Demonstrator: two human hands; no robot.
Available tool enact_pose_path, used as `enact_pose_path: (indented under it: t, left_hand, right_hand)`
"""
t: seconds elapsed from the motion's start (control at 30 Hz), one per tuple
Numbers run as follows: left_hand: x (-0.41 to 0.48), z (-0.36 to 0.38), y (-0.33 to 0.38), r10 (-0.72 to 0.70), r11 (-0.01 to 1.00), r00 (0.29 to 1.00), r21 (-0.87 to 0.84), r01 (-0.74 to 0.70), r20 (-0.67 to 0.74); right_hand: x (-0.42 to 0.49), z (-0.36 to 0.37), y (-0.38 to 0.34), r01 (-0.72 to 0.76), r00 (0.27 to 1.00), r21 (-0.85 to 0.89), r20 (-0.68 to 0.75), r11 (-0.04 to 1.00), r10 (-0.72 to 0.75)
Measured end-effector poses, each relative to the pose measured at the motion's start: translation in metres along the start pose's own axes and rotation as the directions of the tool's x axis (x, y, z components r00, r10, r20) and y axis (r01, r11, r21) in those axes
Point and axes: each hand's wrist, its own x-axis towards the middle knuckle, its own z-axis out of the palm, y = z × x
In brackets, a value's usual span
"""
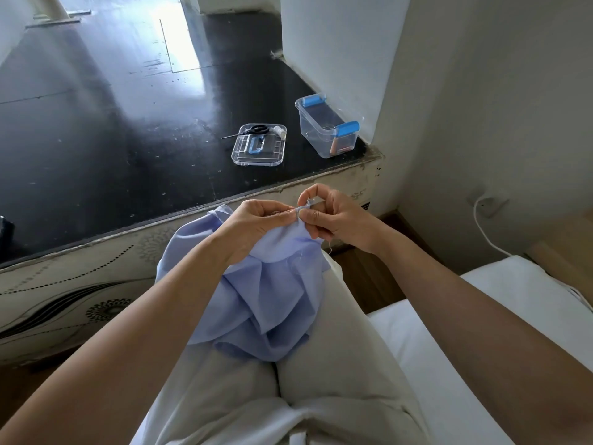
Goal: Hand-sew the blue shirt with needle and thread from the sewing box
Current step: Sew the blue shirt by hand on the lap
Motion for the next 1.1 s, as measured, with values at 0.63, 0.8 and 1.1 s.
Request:
enact_pose_path:
  t: [0.63, 0.8, 1.1]
  left_hand:
    - [0.003, 0.014, 0.008, -0.052, 0.997, 0.981, 0.051, 0.062, -0.188]
    - [0.001, 0.023, 0.009, -0.017, 0.995, 0.949, 0.091, 0.047, -0.314]
    - [0.003, 0.018, 0.002, 0.041, 0.999, 0.85, 0.007, -0.044, -0.524]
  right_hand:
    - [0.013, 0.014, 0.006, 0.325, 0.866, -0.317, -0.278, 0.891, -0.415]
    - [0.011, 0.022, 0.002, 0.28, 0.868, -0.117, -0.393, 0.953, -0.303]
    - [0.004, -0.02, 0.019, 0.194, 0.421, 0.364, -0.869, 0.911, 0.258]
